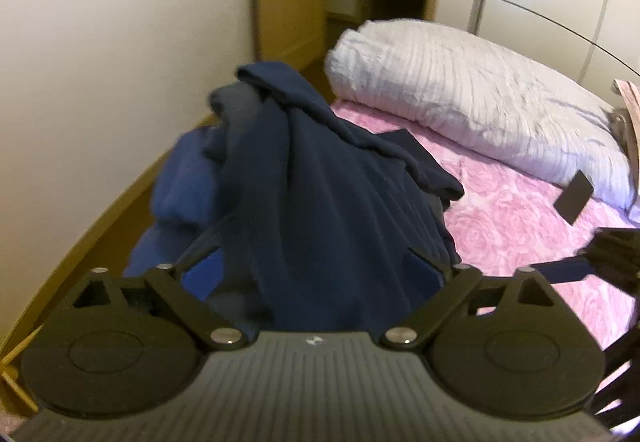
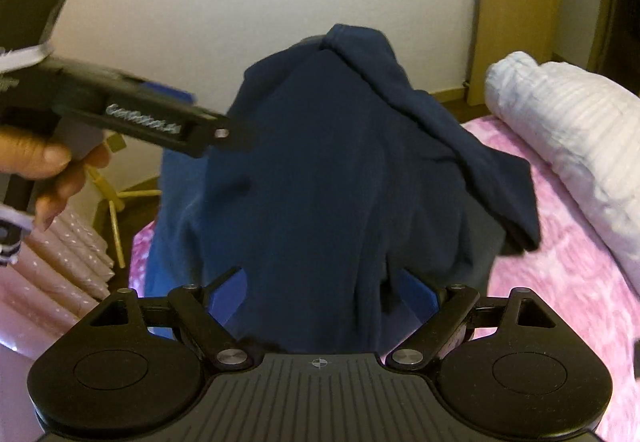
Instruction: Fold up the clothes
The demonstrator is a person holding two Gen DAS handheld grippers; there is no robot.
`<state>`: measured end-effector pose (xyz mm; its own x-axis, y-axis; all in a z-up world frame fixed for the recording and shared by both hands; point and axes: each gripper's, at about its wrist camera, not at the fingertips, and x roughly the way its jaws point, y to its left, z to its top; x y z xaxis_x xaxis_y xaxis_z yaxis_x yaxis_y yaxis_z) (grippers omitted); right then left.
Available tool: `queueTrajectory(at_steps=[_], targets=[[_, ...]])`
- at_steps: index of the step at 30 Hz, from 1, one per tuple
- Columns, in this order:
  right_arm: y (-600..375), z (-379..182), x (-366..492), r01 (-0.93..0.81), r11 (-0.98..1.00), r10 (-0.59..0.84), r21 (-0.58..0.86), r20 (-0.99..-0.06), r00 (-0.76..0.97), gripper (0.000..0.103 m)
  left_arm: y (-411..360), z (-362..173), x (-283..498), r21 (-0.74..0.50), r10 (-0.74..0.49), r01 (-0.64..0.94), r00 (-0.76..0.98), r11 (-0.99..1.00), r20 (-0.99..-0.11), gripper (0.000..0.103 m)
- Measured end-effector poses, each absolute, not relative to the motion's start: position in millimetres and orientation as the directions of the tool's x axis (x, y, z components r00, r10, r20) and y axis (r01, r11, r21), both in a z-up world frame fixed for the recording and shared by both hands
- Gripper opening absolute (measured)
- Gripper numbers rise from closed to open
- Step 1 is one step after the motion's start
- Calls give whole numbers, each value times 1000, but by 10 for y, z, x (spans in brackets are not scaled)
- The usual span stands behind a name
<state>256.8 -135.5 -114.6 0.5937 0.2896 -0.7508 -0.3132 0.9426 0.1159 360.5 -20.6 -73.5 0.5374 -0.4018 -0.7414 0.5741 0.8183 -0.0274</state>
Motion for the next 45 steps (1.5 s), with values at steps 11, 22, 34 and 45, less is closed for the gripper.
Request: queueTrajectory(at_steps=[11, 22, 34, 45], targets=[[-1110, -1523, 3010, -370, 924, 292, 99, -807, 513, 0, -163, -644, 3741, -88, -510, 662, 478, 744, -716, 5], [-2248, -693, 1900, -81, 988, 147, 128, -685, 713, 0, -793, -5, 2631, 30, -654, 811, 493, 585, -573, 0], [-3067, -789, -364, 221, 962, -37, 159, -727, 686, 0, -1560, -129, -6, -33, -776, 991, 79, 128, -625, 0], [-3246, -1136, -1192, 310, 942, -69, 130, -828, 556, 18, -1615, -878, -104, -230, -584, 961, -98, 155, -806, 31]])
